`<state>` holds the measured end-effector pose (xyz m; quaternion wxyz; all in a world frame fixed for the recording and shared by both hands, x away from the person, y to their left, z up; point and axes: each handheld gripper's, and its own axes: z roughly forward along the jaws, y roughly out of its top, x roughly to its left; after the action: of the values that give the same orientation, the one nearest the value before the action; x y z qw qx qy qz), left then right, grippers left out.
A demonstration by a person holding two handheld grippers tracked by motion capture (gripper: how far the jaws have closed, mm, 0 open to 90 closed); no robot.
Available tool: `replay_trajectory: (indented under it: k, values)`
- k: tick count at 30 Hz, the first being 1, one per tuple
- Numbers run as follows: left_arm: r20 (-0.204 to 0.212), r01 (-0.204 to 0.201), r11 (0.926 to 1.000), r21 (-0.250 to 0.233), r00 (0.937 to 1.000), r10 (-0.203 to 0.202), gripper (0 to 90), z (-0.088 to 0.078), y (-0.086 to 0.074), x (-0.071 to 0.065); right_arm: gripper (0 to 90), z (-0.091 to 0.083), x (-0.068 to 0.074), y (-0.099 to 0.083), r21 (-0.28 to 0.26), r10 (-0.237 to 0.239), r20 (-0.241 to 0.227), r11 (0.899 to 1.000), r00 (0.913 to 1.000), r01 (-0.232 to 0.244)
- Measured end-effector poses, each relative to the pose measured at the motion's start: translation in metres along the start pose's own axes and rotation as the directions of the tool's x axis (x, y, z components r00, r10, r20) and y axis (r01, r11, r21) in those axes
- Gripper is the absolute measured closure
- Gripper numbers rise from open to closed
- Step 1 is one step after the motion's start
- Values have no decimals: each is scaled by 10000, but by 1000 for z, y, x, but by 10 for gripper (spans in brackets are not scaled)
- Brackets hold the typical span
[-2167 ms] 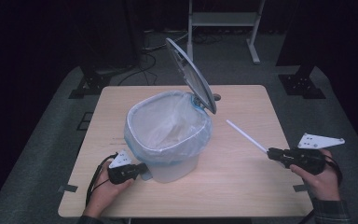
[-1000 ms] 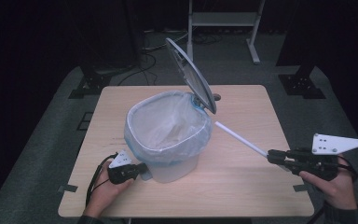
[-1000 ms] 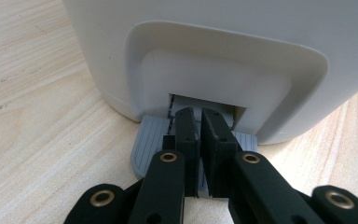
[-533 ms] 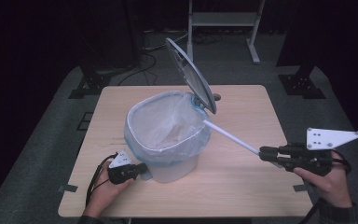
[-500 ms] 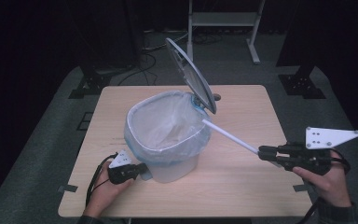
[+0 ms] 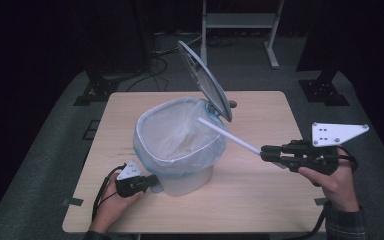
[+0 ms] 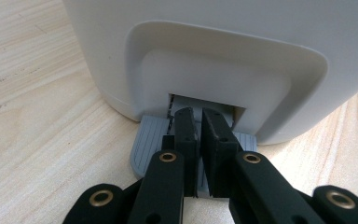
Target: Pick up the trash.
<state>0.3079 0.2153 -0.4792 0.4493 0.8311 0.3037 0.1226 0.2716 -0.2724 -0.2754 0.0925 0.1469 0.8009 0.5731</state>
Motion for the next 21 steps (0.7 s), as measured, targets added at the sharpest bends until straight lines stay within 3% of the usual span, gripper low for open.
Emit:
replay_trajectory:
  k: [9, 21]
  values:
    - [-9, 2, 10000, -22, 10000, -2, 852, 0, 0, 0, 793, 18, 3, 20, 51, -199, -306, 9998, 9993, 200]
    - [-13, -8, 10000, -20, 10000, 8, 852, 0, 0, 0, 792, 44, 7, 43, 56, -211, -318, 9998, 9993, 213]
